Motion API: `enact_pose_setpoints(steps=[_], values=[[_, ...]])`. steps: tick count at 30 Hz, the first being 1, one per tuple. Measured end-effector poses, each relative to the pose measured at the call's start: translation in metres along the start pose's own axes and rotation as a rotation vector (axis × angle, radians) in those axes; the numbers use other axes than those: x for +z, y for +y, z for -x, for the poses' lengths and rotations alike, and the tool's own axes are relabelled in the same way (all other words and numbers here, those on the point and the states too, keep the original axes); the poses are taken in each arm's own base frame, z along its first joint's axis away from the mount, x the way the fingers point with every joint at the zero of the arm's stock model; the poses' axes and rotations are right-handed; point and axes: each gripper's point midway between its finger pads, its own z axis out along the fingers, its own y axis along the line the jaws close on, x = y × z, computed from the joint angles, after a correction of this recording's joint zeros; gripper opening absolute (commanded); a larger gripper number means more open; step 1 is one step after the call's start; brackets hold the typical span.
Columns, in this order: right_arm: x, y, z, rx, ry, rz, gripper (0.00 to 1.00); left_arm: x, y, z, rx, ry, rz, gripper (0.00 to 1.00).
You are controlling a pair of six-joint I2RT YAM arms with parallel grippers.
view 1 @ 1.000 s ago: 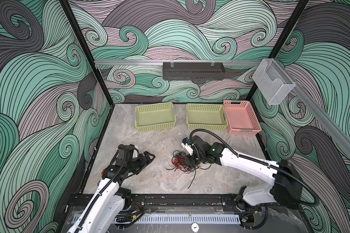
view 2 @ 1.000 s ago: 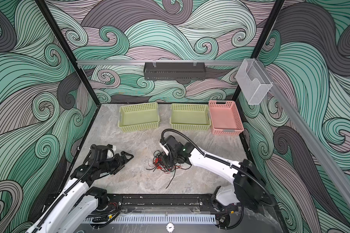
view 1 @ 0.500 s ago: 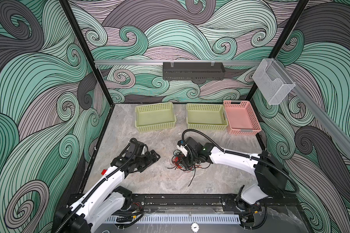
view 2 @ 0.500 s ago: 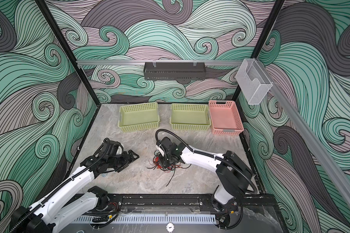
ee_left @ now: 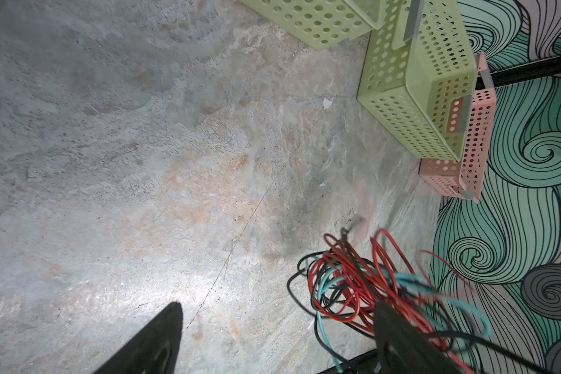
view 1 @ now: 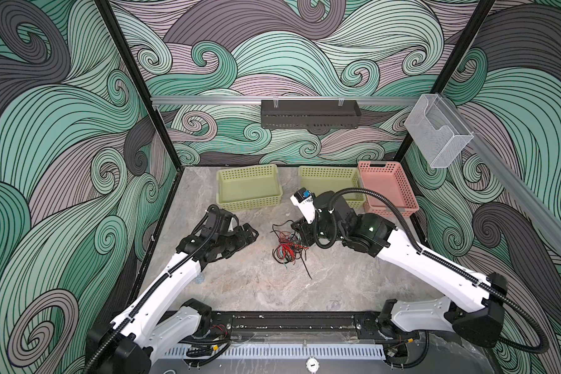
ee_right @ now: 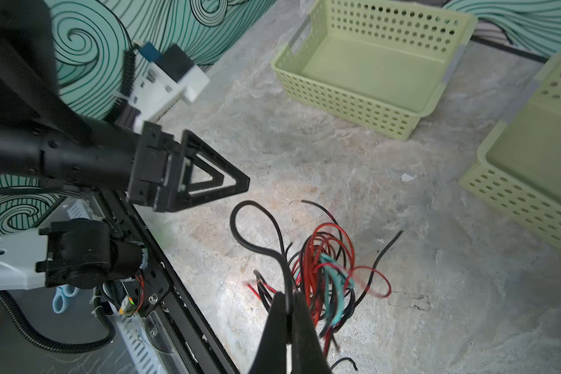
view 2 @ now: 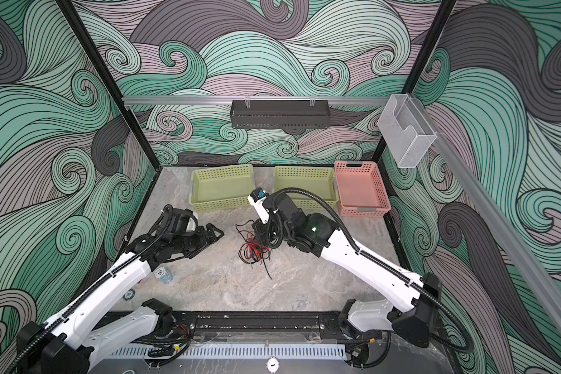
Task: Untangle the cables
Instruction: 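Grasp a black cable with the right gripper and lift it up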
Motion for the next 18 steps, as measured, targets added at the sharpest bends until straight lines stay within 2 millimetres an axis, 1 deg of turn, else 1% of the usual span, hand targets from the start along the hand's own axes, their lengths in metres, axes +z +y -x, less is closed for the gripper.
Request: enact_pose_setpoints(steps=[4,7,9,14,17,18], values=[[-0.014,0.006,0.024,-0.036,-0.049,0.008,0.0,0.001,0.004,-0.002,-0.002,0.0,0.012,0.9],[-0.015,0.009,0.038,-0.059,-0.068,0.011,0.0,0.001,0.009,-0.003,-0.003,-0.005,0.022,0.9],[-0.011,0.01,0.041,-0.073,-0.067,0.007,0.0,0.0,0.01,-0.004,-0.004,-0.008,0.024,0.9],[0.0,0.008,0.042,-0.098,-0.044,-0.007,0.0,-0.002,0.01,-0.004,-0.002,-0.015,0.023,0.9],[-0.004,0.006,0.05,-0.119,-0.058,-0.025,0.0,-0.002,0.01,-0.004,-0.002,-0.014,0.023,0.9],[-0.009,0.006,0.058,-0.128,-0.076,-0.034,0.0,-0.002,0.01,-0.004,-0.002,-0.013,0.021,0.9]])
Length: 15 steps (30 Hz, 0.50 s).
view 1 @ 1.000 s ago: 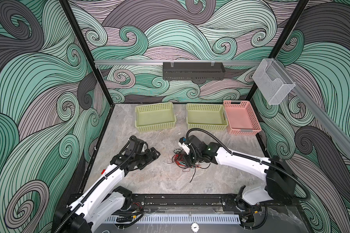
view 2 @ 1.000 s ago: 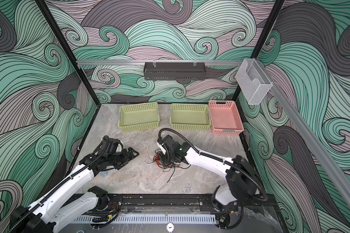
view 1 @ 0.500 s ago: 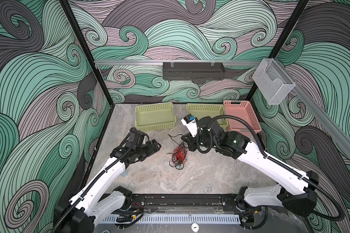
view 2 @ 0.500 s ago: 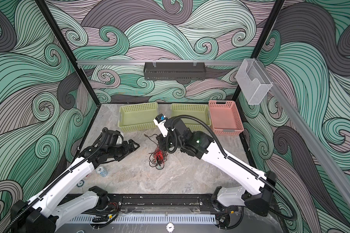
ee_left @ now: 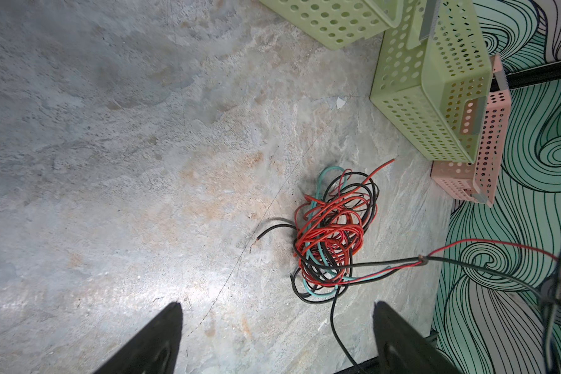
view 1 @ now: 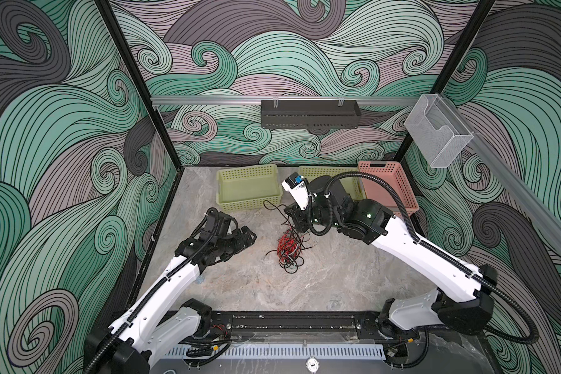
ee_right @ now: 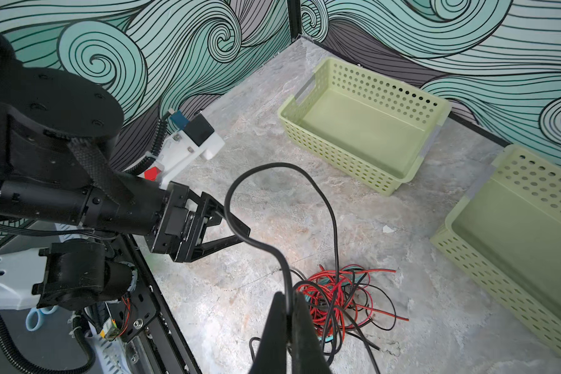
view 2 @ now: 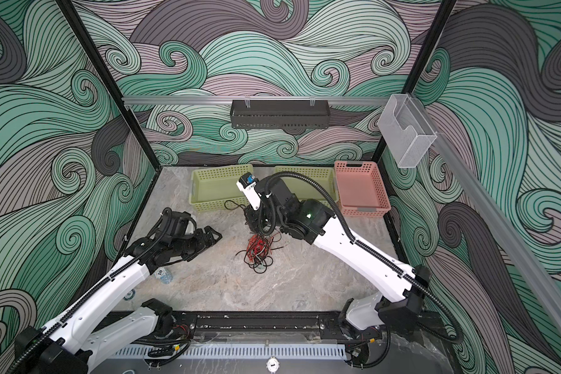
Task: Untangle the cables
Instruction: 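Grasp a black cable with the right gripper and lift it up, then carry the black cable to the middle green basket and release it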
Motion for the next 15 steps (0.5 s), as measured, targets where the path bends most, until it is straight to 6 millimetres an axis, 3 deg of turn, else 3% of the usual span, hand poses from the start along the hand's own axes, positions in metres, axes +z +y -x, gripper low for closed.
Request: enact_pose_setpoints(steps=[9,12,15], values=[[-0.067,-0.007,0.116,-0.074,-0.306,-0.08,0.0,0.001,-0.011,0.002,0.015,0.004,-0.042,0.9],[-0.079,-0.007,0.136,-0.082,-0.363,-0.086,0.0,0.0,-0.019,0.002,0.036,0.012,-0.06,0.9],[-0.075,-0.009,0.138,-0.085,-0.361,-0.092,0.0,-0.009,-0.031,0.009,0.069,-0.009,-0.088,0.91]])
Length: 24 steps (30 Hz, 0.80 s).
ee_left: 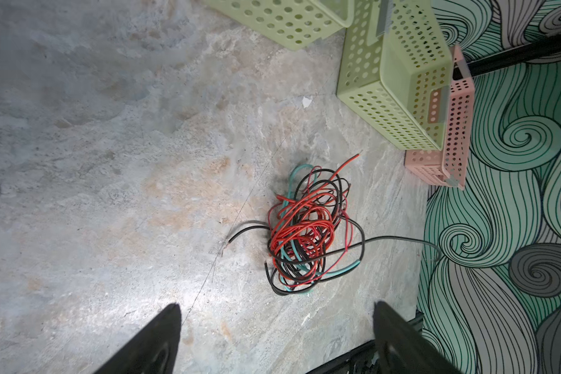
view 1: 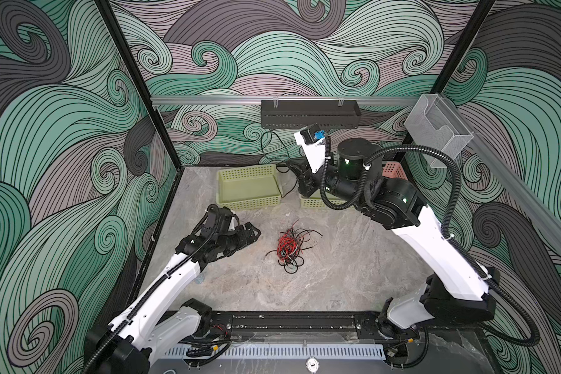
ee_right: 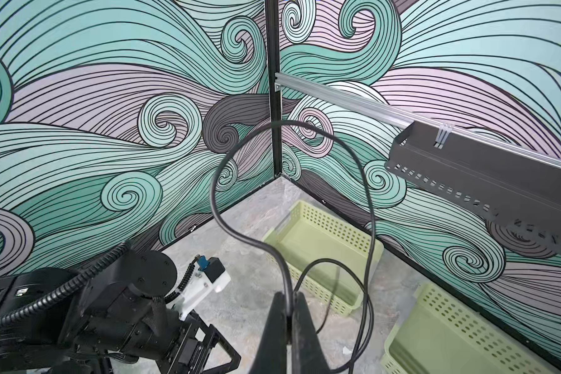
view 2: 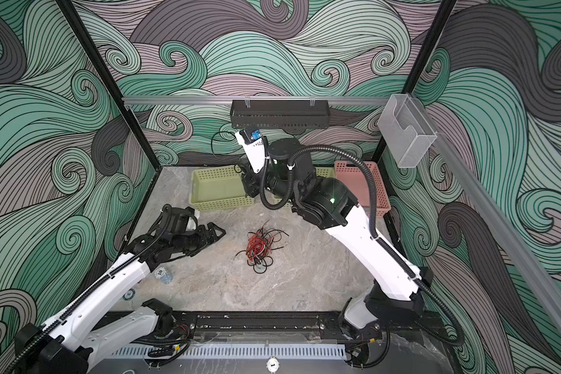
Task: Untangle the cables
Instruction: 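Carry the black cable to the middle green basket and release it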
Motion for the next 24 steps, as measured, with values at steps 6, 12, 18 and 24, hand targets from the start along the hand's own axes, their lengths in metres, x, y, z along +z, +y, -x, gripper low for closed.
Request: enact_pose_setpoints(steps=[6,12,18,24], values=[[0.022,-0.004,-0.025,0.003,0.076,-0.006,0.0,-0.03,-0.029,0.019,0.088,-0.096,-0.08,0.92],[0.029,-0.014,-0.037,0.018,0.106,-0.023,0.0,-0.055,-0.014,0.036,0.071,-0.244,0.006,0.94],[0.037,-0.056,-0.049,0.058,0.133,-0.1,0.0,-0.041,0.038,0.017,-0.028,-0.27,0.121,0.94],[0.057,-0.135,-0.075,0.138,0.184,-0.263,0.0,-0.025,0.065,-0.003,-0.095,-0.227,0.169,0.94]])
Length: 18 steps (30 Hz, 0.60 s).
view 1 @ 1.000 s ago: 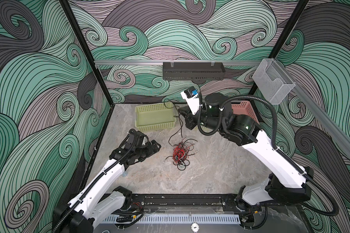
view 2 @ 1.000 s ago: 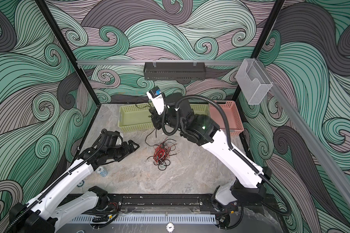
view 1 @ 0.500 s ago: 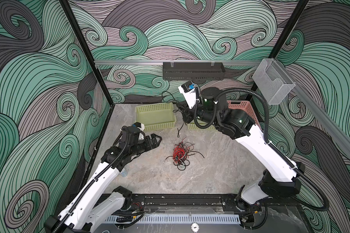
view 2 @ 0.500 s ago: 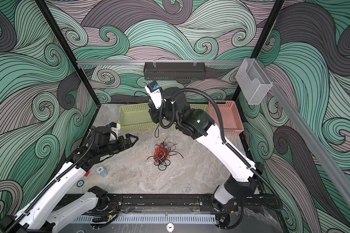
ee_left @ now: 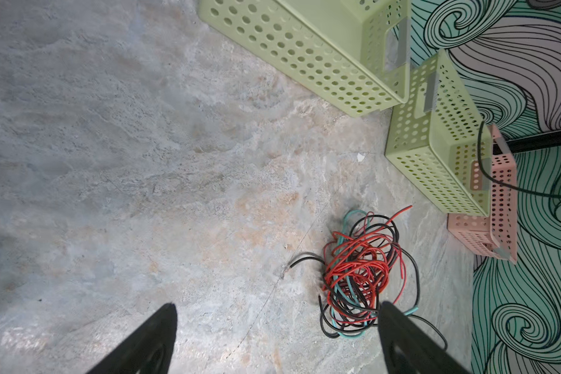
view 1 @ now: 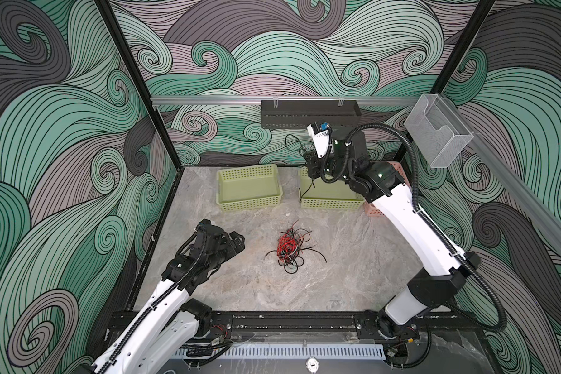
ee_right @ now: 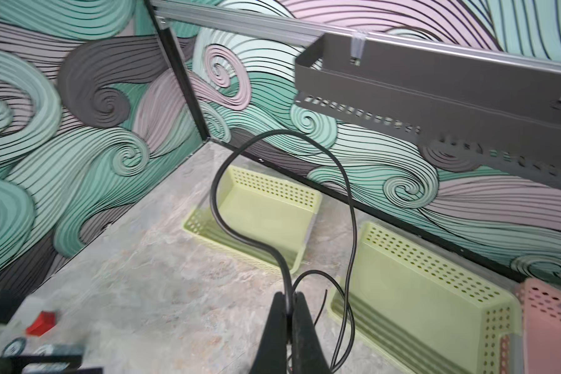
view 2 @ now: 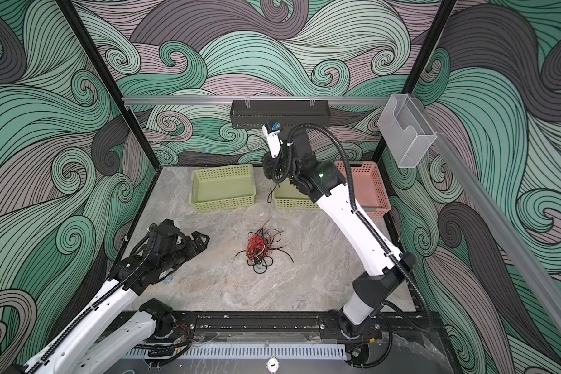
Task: Untangle the cables
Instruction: 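Carry the black cable to the middle green basket and release it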
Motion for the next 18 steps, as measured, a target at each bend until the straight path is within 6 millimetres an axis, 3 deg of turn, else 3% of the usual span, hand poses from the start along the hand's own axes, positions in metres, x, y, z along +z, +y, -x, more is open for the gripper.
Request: enact_pose_setpoints(steps=[8,12,18], values=[[0.062,-0.095,-0.021,0.102,0.024,-0.241,0.0,-0.001,-0.003,-0.003,-0.014,0.019,-0.015,0.94],[0.08,-0.126,-0.037,0.119,0.029,-0.331,0.0,-0.003,-0.005,-0.004,-0.017,0.025,-0.024,0.94],[0.098,-0.152,-0.09,0.15,0.107,-0.4,0.0,-0.012,-0.009,-0.002,-0.027,0.007,-0.063,0.94]])
